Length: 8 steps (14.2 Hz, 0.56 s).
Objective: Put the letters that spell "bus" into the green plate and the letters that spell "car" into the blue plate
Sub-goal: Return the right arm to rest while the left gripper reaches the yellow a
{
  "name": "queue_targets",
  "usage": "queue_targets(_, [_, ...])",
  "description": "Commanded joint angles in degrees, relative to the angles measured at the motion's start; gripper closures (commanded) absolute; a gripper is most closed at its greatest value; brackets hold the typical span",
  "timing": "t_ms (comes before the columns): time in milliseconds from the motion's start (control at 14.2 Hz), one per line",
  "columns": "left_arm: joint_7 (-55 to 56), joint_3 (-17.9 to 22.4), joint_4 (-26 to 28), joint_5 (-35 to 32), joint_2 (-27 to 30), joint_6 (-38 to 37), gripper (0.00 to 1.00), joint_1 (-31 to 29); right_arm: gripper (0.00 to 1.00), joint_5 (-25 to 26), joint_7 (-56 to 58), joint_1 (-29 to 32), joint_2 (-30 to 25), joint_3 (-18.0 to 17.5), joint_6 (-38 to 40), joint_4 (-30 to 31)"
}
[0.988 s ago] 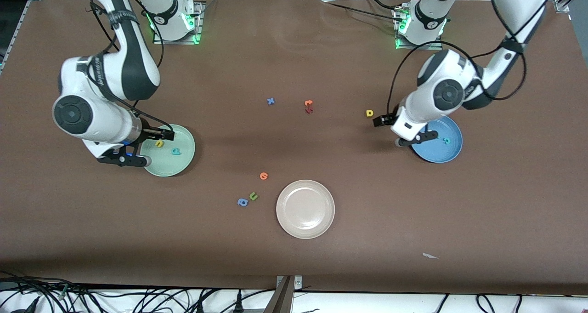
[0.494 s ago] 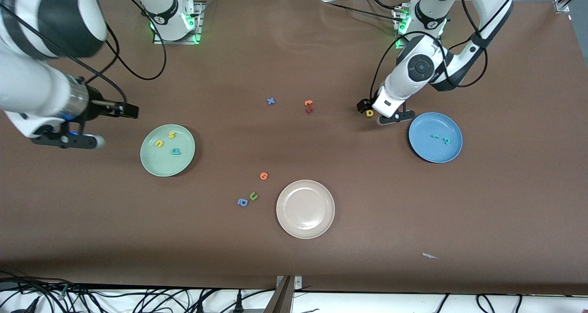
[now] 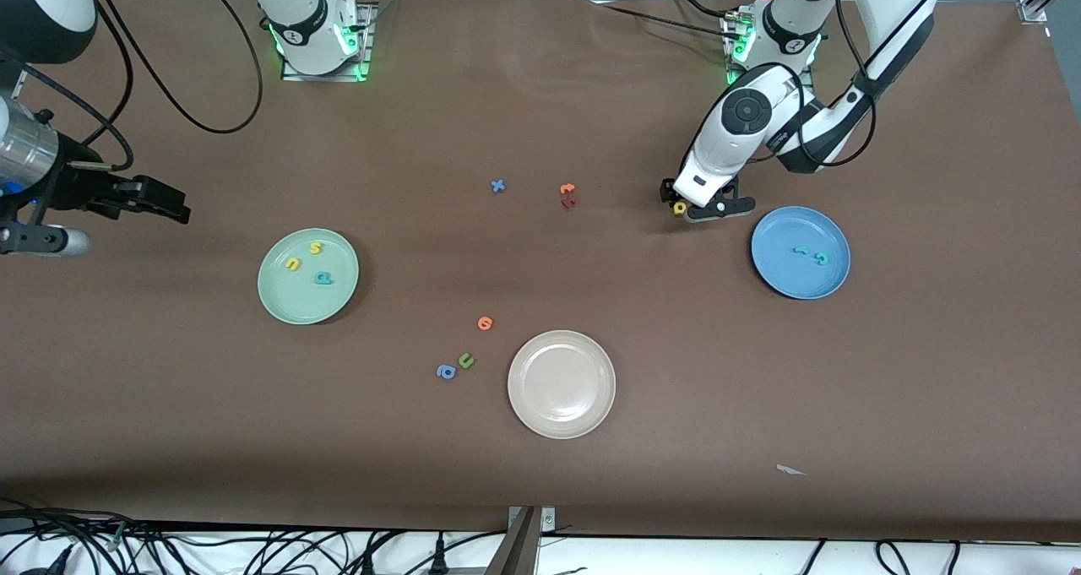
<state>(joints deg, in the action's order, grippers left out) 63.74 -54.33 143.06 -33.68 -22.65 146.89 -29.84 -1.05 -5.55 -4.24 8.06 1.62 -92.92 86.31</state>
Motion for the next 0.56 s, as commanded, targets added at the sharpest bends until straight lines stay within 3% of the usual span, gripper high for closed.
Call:
queue_targets(0, [9.35, 1.68, -1.9, -11.19, -5.72, 0.59, 0.21, -0.31, 0.0, 3.15, 0.45, 6.51, -7.96, -7.67, -3.14, 8.24])
queue_targets(212, [11.93, 1.68, -3.66, -12.9, -6.53, 0.5, 0.19, -0.31, 0.0, 2.81, 0.09, 6.79, -14.91, -7.51, -5.94, 17.65])
queue_targets(424, [13.25, 1.68, -4.11, -12.55, -6.53, 0.5, 0.19, 0.57, 0.0, 3.24, 0.71, 2.33, -12.29, -1.9, -7.97, 15.05])
queue_targets(494, [13.77, 1.68, -4.11, -12.55, -6.53, 0.5, 0.19, 1.01, 0.0, 3.51, 0.54, 0.92, -10.97, -1.53, -6.58, 12.68])
